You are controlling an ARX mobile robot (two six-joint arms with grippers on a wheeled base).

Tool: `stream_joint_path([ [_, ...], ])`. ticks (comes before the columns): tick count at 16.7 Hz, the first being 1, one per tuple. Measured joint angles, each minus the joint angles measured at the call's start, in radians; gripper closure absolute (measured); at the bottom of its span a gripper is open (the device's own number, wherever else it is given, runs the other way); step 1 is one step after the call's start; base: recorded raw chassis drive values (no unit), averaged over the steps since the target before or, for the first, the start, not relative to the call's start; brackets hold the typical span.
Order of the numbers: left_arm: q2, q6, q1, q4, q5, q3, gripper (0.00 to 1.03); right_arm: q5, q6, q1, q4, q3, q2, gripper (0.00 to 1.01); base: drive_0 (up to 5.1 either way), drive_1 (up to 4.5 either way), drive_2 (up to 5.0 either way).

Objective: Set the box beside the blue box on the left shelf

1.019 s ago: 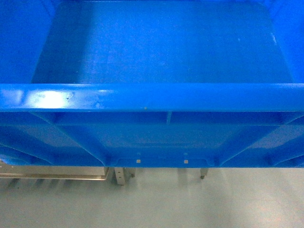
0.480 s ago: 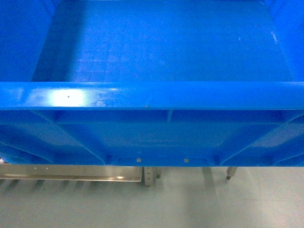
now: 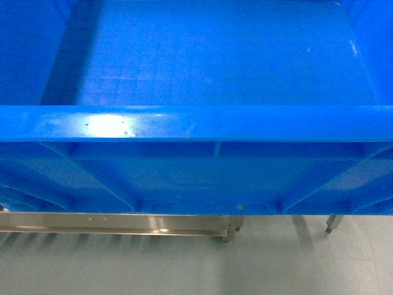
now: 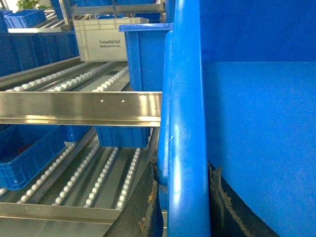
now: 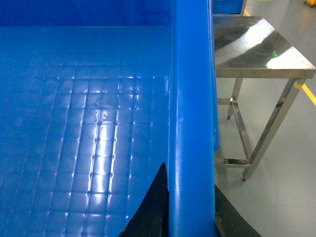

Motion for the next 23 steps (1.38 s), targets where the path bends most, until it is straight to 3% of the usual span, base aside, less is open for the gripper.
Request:
stream_joint_path([
  [23,0.0,0.0,0.0,-0.003,0.0,0.0,0.85,0.0,-0.001,0.0,-0.002,0.0,-0.001,0.93,-5.0,2.45,2.4],
])
